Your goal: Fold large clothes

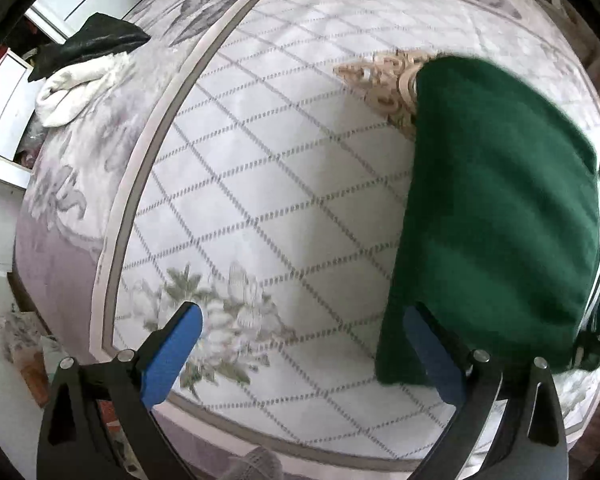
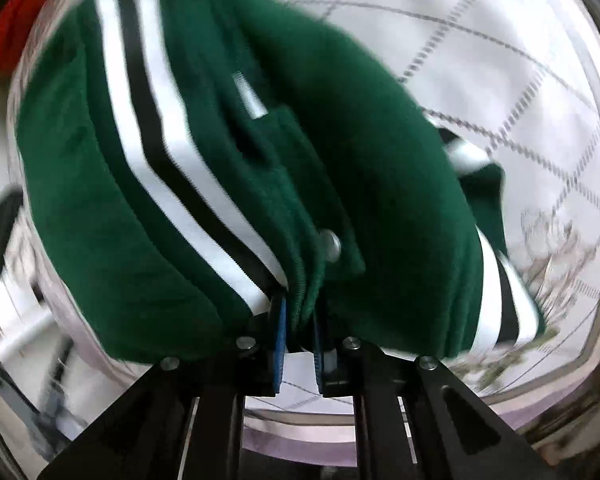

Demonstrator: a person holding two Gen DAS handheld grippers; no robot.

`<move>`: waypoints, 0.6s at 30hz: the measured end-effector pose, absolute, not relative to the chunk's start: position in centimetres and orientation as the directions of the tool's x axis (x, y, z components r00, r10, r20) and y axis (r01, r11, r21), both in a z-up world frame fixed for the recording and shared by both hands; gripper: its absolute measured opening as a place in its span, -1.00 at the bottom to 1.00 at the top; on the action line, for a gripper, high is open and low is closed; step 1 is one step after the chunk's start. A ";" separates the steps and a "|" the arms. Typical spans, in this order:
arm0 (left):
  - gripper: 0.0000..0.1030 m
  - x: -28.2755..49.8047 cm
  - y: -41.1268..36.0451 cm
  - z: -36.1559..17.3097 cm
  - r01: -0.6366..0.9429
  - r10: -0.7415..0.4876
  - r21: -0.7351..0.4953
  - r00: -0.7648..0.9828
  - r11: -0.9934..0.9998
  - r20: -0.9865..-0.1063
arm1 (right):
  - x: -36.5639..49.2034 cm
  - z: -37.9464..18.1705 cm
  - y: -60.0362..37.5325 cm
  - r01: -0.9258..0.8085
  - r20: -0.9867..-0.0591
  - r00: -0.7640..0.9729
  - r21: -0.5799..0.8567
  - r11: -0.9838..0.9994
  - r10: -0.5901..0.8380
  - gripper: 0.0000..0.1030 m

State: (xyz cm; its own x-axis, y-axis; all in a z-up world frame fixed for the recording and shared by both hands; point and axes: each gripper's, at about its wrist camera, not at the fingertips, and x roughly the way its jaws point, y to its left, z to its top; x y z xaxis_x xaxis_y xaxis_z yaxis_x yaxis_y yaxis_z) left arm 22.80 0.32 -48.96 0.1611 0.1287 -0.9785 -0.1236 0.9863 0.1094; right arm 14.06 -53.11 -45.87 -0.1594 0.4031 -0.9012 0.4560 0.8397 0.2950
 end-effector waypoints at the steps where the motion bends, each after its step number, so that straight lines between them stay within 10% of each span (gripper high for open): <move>1: 1.00 23.6 0.4 -48.9 -0.121 0.111 0.091 0.176 0.988 -0.978 | 14.3 -44.9 -53.2 0.443 -0.899 -0.151 0.311 0.841 0.412 -0.56; 2: 1.00 24.1 0.3 -48.7 -0.123 0.096 0.073 0.185 0.990 -0.978 | 14.5 -43.6 -53.5 0.426 -0.902 -0.120 0.330 0.842 0.415 -0.45; 4: 1.00 25.7 0.4 -49.5 -0.132 0.005 -0.022 0.200 0.991 -0.980 | 15.2 -40.6 -54.7 0.394 -0.910 0.007 0.383 0.835 0.414 0.76; 5: 1.00 26.5 0.3 -50.1 -0.129 -0.032 -0.058 0.192 0.990 -0.981 | 15.7 -39.7 -55.4 0.375 -0.910 0.074 0.404 0.834 0.408 0.99; 18: 1.00 32.5 -5.2 -56.3 0.014 -0.444 -0.445 0.105 0.895 -0.890 | 22.7 -50.9 -59.5 0.241 -0.657 0.113 0.746 0.621 0.745 1.00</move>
